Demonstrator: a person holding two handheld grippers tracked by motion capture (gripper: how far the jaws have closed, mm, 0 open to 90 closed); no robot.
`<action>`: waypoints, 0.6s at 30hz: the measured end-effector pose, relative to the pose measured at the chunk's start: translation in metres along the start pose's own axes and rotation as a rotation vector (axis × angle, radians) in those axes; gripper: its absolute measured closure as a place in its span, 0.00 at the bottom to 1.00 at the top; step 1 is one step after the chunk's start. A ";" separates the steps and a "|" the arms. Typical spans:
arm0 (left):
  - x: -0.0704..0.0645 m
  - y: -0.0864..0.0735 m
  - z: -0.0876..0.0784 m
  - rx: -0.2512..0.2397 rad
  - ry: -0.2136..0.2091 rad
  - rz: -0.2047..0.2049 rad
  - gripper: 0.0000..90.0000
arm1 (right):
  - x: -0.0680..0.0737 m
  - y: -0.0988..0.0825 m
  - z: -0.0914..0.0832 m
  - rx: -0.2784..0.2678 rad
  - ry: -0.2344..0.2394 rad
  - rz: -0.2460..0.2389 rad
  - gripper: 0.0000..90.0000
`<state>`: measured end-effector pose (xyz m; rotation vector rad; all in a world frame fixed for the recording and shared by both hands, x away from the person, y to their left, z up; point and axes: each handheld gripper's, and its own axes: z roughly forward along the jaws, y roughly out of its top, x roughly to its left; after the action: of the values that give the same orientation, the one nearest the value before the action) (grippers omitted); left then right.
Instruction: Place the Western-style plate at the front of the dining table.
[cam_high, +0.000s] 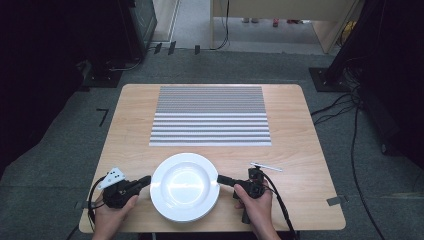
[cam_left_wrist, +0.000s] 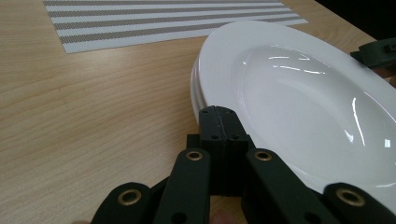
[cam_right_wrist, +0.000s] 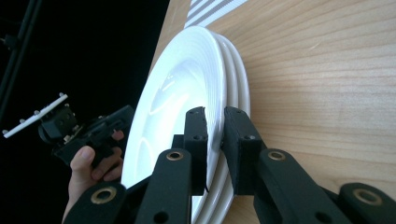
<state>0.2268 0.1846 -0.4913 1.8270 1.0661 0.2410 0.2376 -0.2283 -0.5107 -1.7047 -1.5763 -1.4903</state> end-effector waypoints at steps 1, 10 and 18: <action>0.000 0.000 0.000 0.002 -0.001 -0.005 1.00 | 0.000 0.000 0.000 0.000 0.000 0.000 0.90; 0.000 -0.001 0.002 0.010 0.003 -0.015 1.00 | 0.000 0.000 0.000 0.006 0.014 0.014 0.93; 0.001 -0.002 0.002 0.009 0.001 -0.023 1.00 | 0.002 0.000 -0.003 -0.003 0.034 0.025 0.94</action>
<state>0.2275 0.1838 -0.4938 1.8214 1.0897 0.2237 0.2358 -0.2293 -0.5078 -1.6863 -1.5301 -1.5025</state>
